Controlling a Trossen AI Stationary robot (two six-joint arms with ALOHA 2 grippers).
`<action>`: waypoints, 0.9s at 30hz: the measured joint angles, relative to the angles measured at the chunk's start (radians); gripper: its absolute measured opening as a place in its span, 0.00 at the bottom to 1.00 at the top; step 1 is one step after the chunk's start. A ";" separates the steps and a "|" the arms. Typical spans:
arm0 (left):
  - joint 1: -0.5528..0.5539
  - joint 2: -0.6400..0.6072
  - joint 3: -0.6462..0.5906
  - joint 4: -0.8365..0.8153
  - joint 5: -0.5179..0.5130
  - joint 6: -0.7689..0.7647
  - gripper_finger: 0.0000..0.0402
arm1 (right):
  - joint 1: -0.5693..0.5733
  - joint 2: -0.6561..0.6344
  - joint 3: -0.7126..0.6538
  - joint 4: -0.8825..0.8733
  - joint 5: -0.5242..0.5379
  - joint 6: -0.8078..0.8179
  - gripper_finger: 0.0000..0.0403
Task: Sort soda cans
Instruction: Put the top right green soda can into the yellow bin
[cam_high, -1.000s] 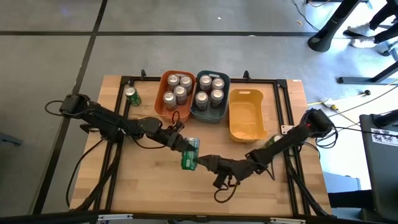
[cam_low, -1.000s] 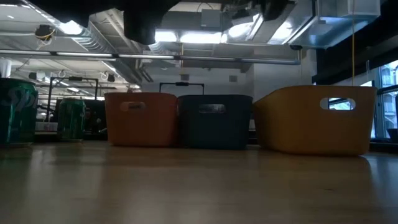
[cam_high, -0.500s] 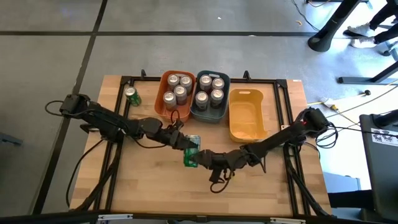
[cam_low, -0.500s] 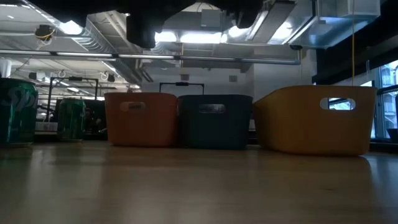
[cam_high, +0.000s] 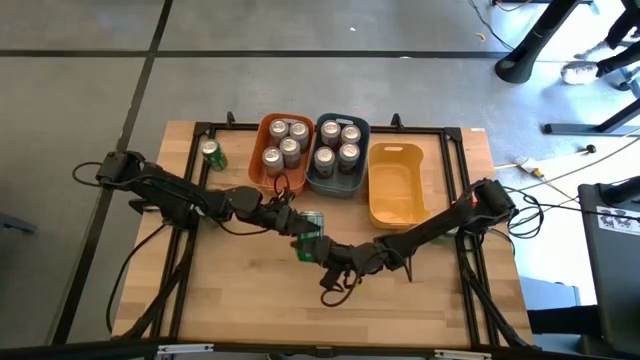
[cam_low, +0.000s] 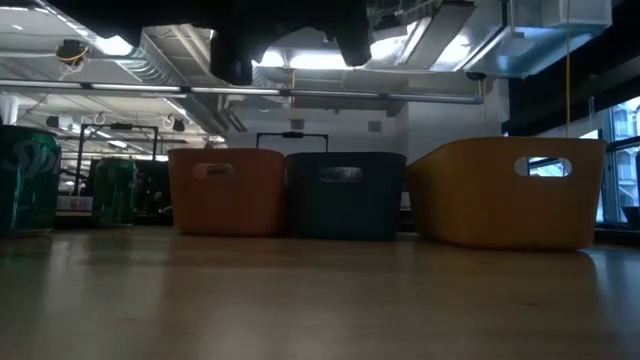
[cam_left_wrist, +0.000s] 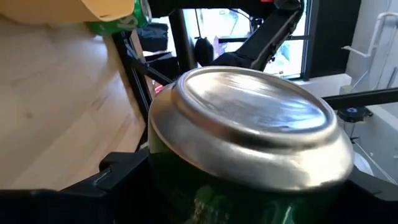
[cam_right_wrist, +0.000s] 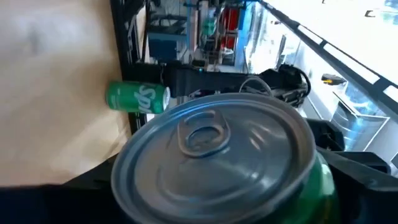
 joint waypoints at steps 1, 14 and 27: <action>0.000 0.000 0.000 0.001 -0.003 0.008 0.79 | 0.000 0.000 0.003 -0.001 0.002 -0.002 0.78; 0.064 -0.009 0.002 0.055 -0.030 0.154 0.79 | 0.072 0.000 0.006 0.078 0.109 0.023 0.78; 0.098 -0.012 0.002 0.037 -0.015 0.159 0.79 | 0.065 -0.004 0.006 0.080 0.204 0.021 0.77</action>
